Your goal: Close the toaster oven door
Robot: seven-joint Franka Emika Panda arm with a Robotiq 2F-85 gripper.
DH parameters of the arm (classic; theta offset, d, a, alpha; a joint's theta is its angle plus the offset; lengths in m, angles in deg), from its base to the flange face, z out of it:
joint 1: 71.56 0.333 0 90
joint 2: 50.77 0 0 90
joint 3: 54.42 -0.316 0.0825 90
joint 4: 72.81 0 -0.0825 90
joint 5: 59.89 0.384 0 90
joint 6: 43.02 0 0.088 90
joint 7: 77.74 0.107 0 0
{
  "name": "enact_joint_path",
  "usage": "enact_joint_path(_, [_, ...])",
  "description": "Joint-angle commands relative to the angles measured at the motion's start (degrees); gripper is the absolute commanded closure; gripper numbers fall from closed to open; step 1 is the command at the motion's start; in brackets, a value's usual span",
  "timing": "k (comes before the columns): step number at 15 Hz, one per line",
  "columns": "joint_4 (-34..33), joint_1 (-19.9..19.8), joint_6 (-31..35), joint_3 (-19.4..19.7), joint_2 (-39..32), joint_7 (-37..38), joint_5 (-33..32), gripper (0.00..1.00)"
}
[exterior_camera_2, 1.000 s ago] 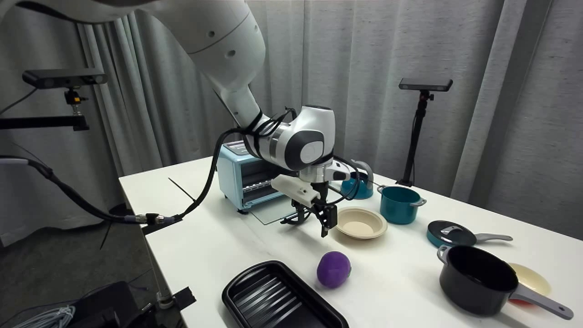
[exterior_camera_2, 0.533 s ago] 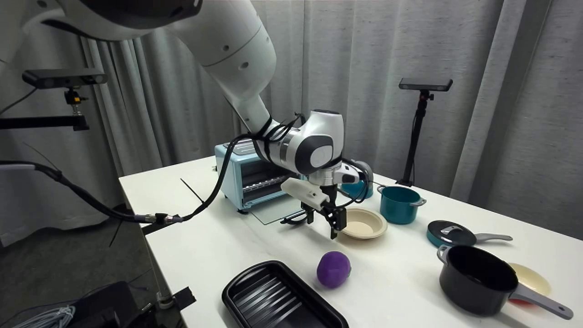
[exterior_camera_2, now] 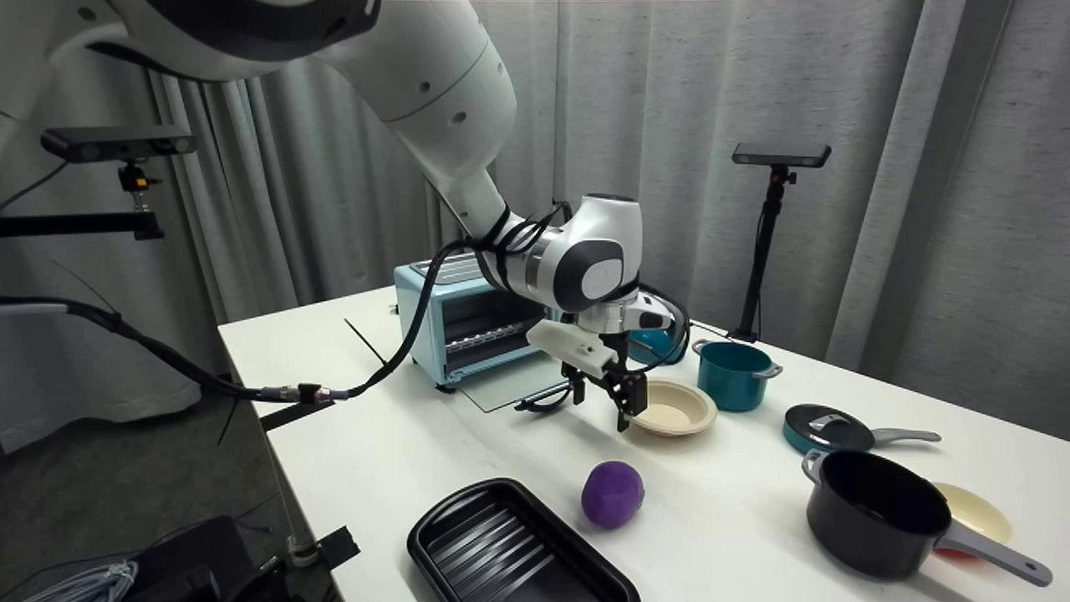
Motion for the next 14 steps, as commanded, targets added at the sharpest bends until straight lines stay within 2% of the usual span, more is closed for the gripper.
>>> enact_joint_path(1, [-3.4, -2.0, -5.1, -1.5, -1.2, -3.8, 0.8, 0.00])
enact_joint_path(5, [-4.8, -2.6, -8.9, -1.9, -1.3, -6.4, 0.9, 0.00])
enact_joint_path(7, [-2.5, -1.2, -7.0, -0.7, -0.2, -4.0, -0.1, 0.00])
enact_joint_path(14, [-2.3, -1.2, -7.1, -0.7, -0.2, -3.9, -0.1, 0.00])
